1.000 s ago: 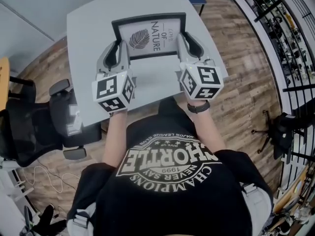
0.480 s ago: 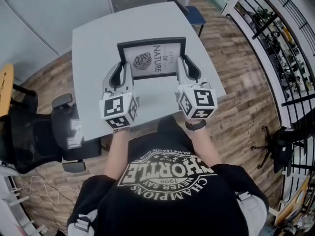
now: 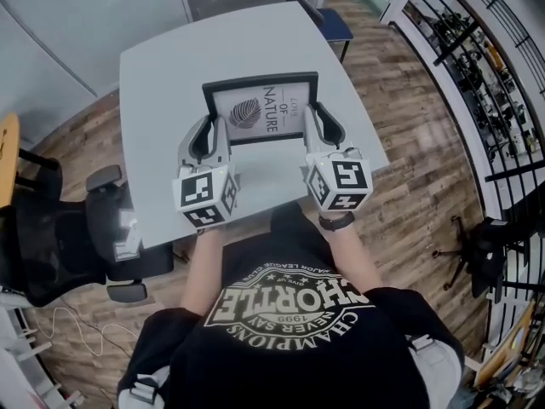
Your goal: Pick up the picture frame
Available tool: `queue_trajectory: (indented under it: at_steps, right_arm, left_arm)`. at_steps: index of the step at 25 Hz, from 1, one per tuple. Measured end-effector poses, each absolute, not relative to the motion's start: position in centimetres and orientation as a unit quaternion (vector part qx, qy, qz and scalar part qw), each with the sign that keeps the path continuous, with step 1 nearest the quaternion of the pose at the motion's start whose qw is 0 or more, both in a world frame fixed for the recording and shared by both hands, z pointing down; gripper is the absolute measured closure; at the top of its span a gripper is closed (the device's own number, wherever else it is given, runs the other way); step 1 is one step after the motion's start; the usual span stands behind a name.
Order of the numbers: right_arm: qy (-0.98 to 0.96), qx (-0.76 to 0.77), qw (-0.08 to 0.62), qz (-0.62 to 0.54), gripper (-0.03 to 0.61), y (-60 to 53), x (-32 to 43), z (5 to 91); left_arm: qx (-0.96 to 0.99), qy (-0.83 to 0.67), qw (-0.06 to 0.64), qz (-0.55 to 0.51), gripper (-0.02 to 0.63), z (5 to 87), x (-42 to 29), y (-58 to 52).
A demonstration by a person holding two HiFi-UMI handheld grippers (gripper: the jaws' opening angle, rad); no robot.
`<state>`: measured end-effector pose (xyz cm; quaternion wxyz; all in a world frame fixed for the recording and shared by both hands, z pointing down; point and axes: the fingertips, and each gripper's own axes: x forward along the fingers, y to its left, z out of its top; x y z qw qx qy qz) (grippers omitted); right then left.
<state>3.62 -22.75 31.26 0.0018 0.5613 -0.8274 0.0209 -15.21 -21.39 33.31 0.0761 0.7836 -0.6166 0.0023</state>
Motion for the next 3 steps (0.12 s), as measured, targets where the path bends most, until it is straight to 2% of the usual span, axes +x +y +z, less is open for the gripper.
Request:
queue_trajectory:
  at_steps: [3]
  right_arm:
    - [-0.828, 0.561, 0.01, 0.025, 0.514, -23.1, 2.2, 32.9]
  left_arm:
    - [0.782, -0.618, 0.082, 0.006, 0.545, 34.9, -16.6, -21.7]
